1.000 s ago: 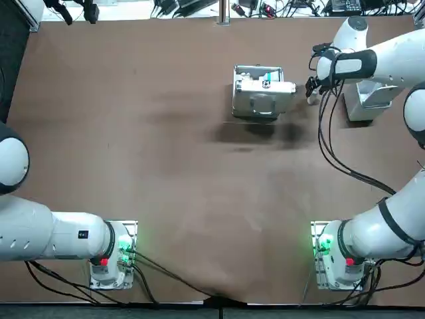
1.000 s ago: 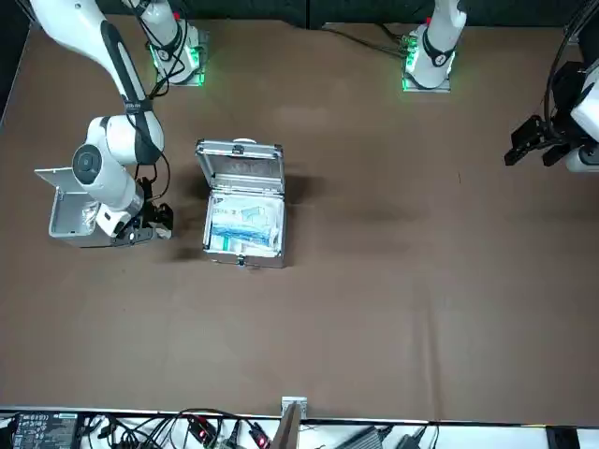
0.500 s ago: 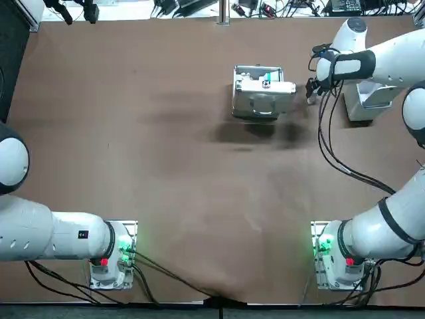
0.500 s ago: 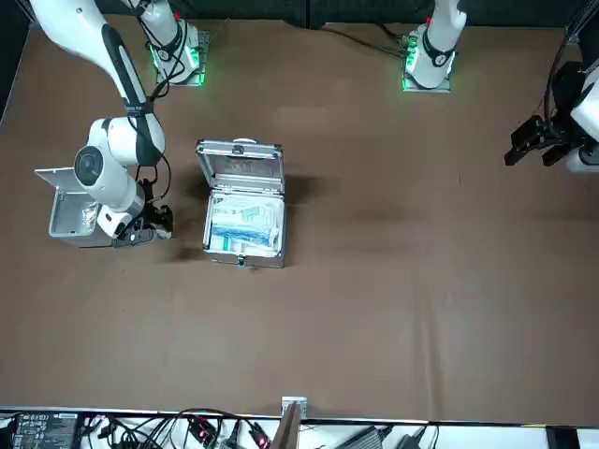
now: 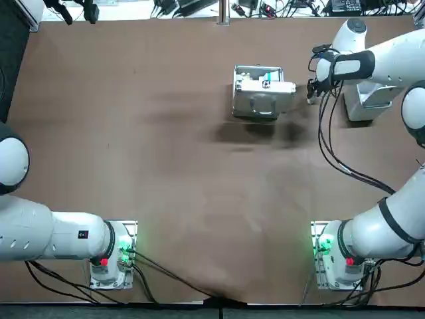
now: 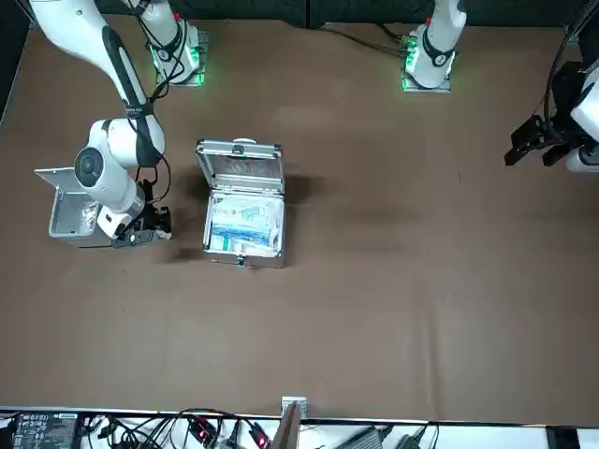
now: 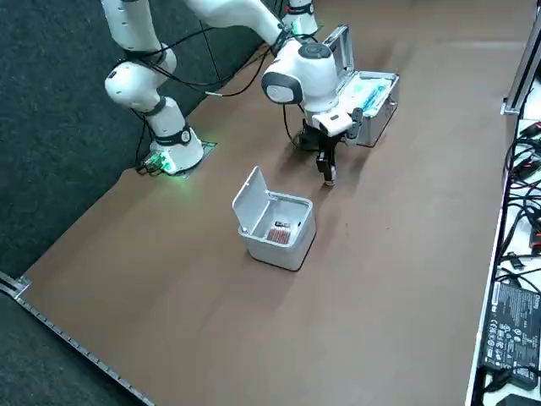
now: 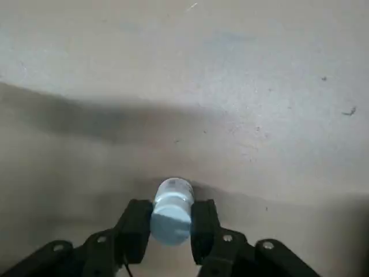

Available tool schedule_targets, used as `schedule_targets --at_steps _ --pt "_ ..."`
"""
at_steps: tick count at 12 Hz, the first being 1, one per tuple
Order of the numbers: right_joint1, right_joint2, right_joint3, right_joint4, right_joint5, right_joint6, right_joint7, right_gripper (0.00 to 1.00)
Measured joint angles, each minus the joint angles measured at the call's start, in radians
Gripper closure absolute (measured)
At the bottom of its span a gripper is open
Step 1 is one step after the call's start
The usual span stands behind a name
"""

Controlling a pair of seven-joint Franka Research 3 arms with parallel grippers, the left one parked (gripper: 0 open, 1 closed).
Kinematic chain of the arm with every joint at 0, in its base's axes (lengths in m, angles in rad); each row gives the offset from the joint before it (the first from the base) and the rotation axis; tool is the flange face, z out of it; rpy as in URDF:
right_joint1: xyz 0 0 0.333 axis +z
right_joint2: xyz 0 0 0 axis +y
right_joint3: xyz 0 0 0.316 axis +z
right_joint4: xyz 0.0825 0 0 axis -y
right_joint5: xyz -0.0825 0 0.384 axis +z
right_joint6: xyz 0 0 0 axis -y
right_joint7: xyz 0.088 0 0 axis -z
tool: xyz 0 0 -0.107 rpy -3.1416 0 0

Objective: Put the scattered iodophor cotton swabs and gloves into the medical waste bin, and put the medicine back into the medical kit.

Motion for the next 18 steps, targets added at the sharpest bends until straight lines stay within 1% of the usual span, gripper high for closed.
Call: schedule_targets --at_steps 5,8,12,13,15,18 --pt "0.001 -0.001 0.000 0.011 0.000 0.002 0.007 0.59" --pt "0.019 -0.027 0.002 0.046 0.000 -0.016 0.058 0.59" --pt "0.107 -0.087 0.005 0.184 0.001 -0.206 0.153 0.60" --pt "0.152 -0.094 0.006 0.269 0.001 -0.293 0.229 0.60" --pt "0.196 -0.081 0.007 0.350 0.015 -0.367 0.303 0.60" --pt "0.263 -0.022 0.008 0.460 0.062 -0.425 0.401 0.60"
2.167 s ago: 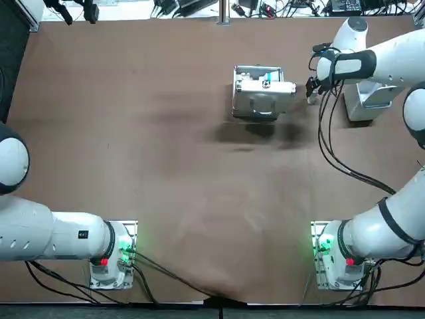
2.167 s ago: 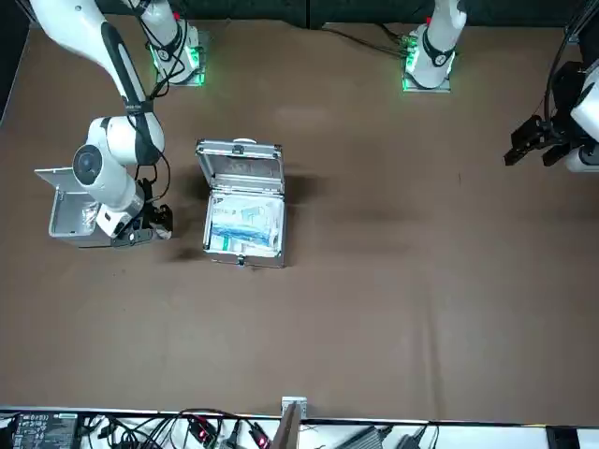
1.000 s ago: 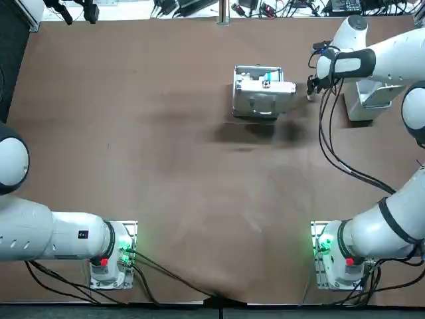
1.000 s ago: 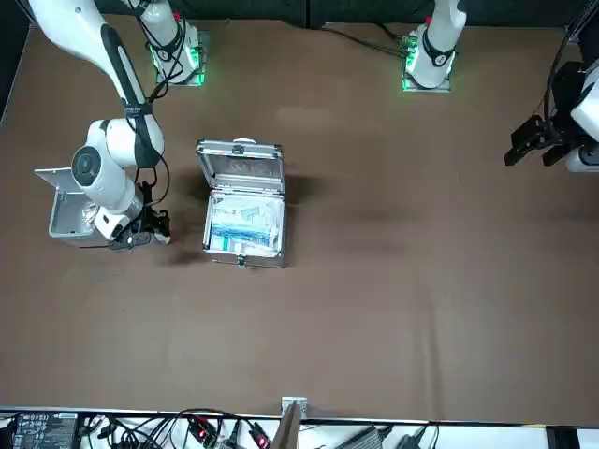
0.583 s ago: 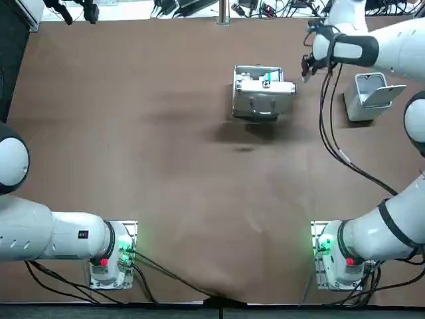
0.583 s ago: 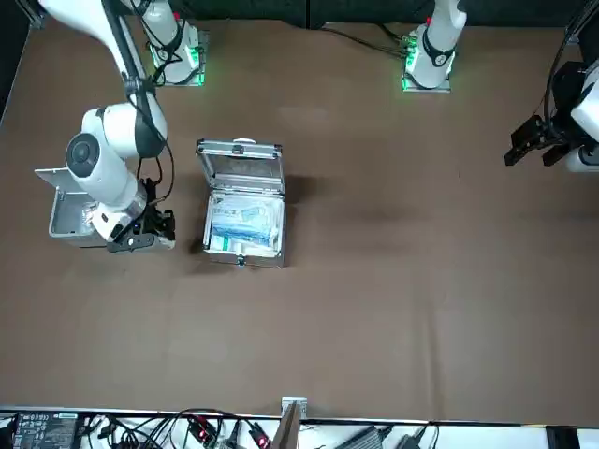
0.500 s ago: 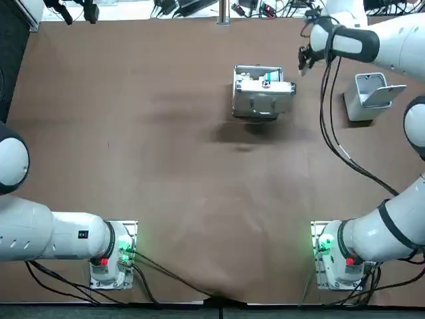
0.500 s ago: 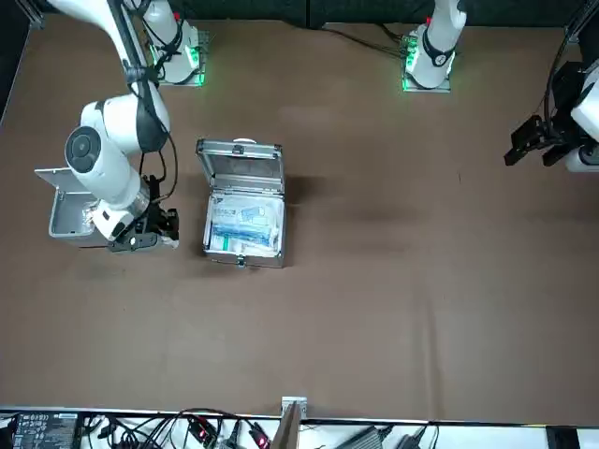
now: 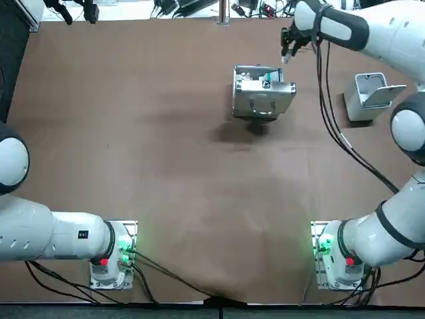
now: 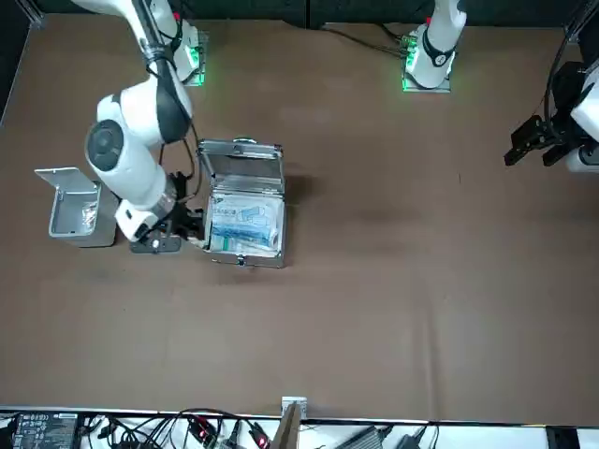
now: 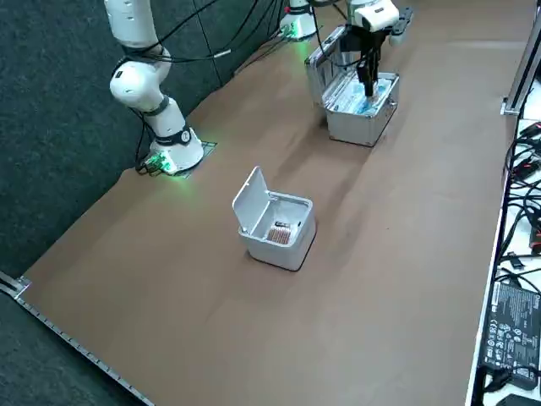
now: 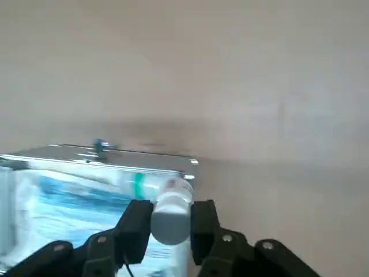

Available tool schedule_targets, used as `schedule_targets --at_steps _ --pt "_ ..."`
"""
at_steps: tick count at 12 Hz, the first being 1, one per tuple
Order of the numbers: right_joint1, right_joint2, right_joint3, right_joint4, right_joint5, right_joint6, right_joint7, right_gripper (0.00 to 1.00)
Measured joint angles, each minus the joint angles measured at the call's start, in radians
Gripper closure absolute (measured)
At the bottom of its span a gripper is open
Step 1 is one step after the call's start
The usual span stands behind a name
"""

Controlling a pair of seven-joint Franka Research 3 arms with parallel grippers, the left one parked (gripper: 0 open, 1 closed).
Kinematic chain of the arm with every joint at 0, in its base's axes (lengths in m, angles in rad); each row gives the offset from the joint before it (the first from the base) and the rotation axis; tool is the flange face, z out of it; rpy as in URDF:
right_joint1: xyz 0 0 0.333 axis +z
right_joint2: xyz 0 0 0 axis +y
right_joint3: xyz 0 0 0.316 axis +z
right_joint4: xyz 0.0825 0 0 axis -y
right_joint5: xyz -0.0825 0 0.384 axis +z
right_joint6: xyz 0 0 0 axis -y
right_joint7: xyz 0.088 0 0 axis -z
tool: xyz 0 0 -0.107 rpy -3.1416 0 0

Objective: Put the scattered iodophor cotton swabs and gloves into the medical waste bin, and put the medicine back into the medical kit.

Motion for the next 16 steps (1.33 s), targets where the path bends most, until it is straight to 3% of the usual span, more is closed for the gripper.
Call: schedule_targets --at_steps 7,16 --pt "0.110 0.112 0.000 0.079 0.023 -0.007 0.077 0.60" --pt "0.177 0.152 -0.005 0.082 0.014 0.041 0.163 0.60"
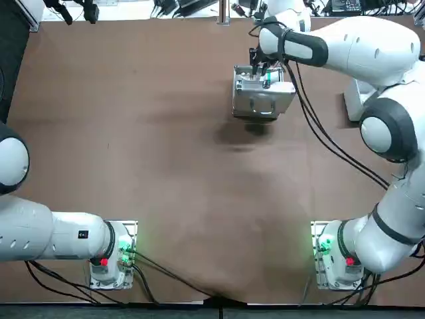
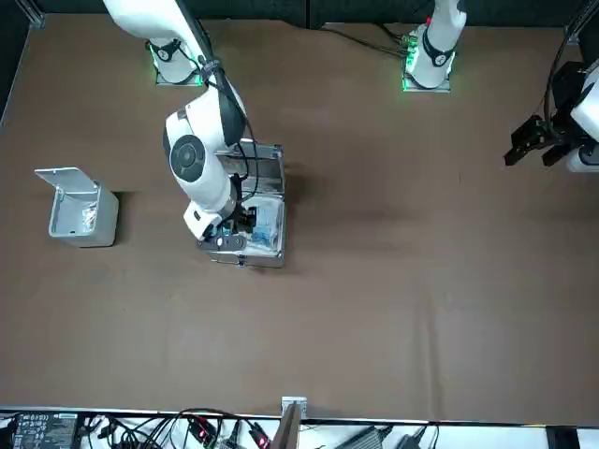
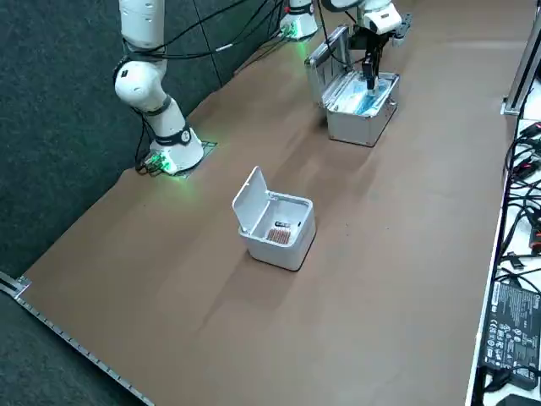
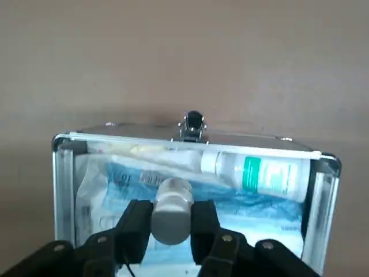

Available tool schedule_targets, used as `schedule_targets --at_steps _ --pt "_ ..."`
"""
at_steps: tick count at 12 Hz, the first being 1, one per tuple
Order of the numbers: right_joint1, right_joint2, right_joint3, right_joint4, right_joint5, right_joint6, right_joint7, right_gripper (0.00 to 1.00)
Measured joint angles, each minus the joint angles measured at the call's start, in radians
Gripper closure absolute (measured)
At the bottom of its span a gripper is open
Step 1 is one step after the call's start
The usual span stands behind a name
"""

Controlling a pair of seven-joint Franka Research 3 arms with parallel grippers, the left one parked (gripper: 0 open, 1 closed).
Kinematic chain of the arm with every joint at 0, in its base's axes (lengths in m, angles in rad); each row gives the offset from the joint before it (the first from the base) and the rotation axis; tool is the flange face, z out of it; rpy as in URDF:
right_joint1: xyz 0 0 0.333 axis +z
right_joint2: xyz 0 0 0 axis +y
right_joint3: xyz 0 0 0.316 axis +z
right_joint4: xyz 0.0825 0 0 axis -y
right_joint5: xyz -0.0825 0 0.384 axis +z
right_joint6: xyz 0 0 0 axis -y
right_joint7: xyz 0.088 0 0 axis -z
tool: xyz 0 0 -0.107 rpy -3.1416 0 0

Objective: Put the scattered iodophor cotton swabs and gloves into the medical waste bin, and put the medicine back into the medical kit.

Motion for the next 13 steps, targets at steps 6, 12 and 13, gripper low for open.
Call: schedule_targets --at_steps 6,12,13 --pt "0.002 0.032 -0.004 0.000 -0.060 0.060 0.044 0.60" --pt "0.004 0.046 -0.007 0.000 -0.062 0.069 0.065 0.60" --pt "0.004 0.047 -0.008 0.000 -0.062 0.070 0.065 0.58"
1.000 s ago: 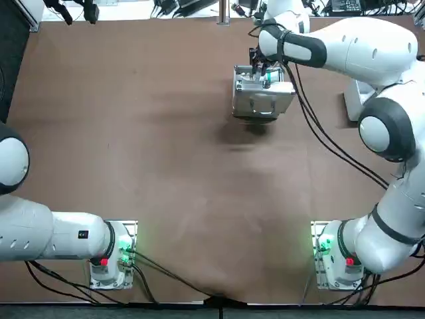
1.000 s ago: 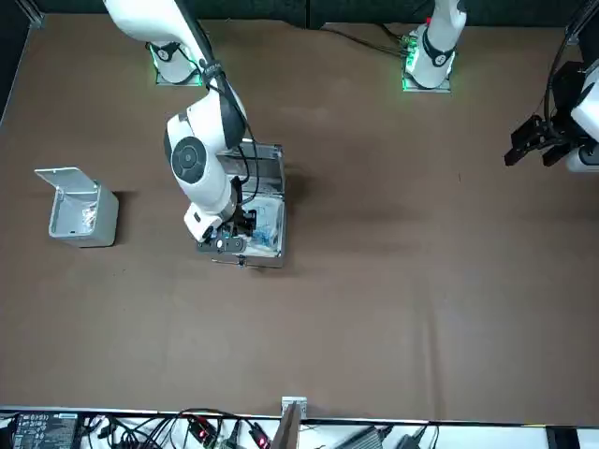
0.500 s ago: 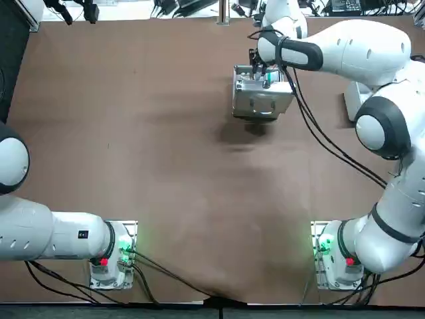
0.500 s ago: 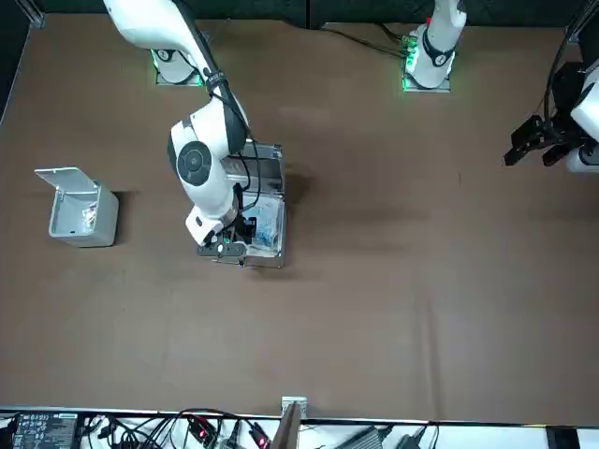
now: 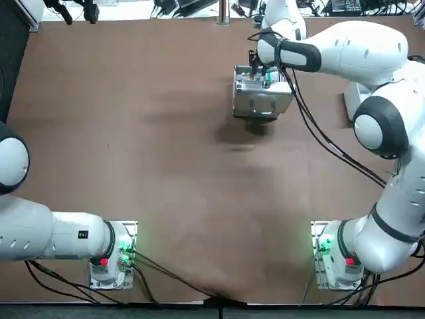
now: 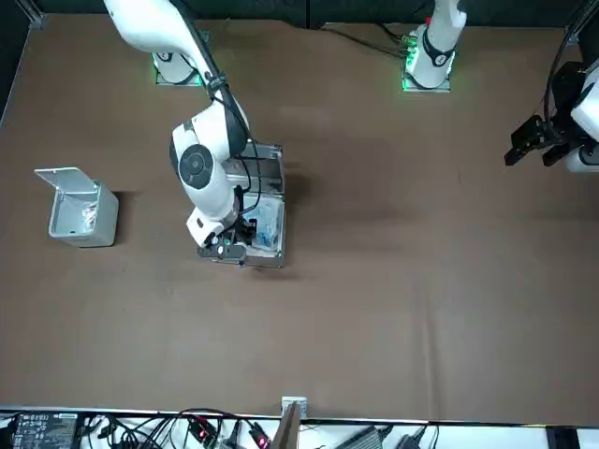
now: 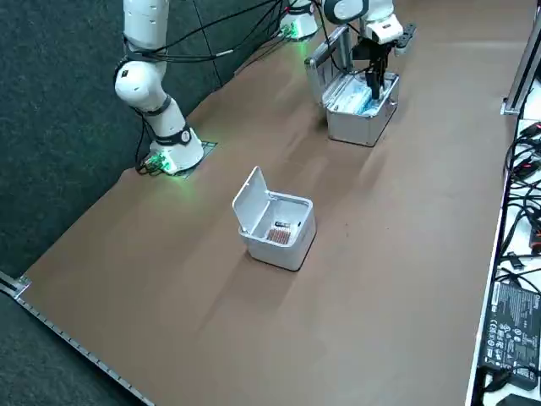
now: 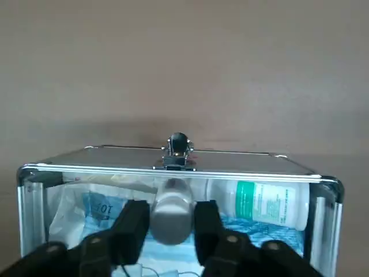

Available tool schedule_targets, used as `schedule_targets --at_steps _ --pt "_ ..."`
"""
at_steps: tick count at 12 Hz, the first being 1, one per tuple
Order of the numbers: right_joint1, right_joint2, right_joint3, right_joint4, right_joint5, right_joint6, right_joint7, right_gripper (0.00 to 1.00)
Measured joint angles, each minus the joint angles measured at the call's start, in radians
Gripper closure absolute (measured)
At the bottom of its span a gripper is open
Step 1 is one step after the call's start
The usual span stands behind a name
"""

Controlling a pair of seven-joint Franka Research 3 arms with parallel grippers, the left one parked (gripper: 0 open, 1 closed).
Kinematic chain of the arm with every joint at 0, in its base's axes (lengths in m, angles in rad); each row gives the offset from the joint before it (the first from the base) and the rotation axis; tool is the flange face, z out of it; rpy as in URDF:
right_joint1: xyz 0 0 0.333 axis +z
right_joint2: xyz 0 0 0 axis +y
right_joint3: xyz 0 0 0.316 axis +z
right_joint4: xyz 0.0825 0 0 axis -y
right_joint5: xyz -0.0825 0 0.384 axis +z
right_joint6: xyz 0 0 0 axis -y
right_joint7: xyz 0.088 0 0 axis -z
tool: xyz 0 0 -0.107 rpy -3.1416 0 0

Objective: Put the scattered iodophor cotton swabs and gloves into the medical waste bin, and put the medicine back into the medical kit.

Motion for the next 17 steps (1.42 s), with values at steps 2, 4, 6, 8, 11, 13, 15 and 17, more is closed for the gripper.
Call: schedule_targets --at_steps 2,4,6,8,11,13,15,17 --pt "0.000 0.000 -0.001 0.001 0.000 0.000 0.000 0.38" --pt "0.001 0.000 -0.001 0.004 0.000 0.000 0.000 0.15" --pt "0.001 -0.002 -0.005 0.015 0.000 -0.009 0.000 0.00" --pt "-0.006 -0.014 -0.013 0.028 0.000 -0.045 0.000 0.00" --pt "-0.065 -0.070 -0.022 0.042 -0.001 -0.128 -0.008 0.00" --pt "-0.125 -0.119 -0.023 0.044 -0.001 -0.191 -0.070 0.00" --pt "-0.178 -0.168 -0.025 0.046 -0.001 -0.254 -0.165 0.00" --pt "-0.221 -0.214 -0.025 0.046 -0.001 -0.313 -0.265 0.00"
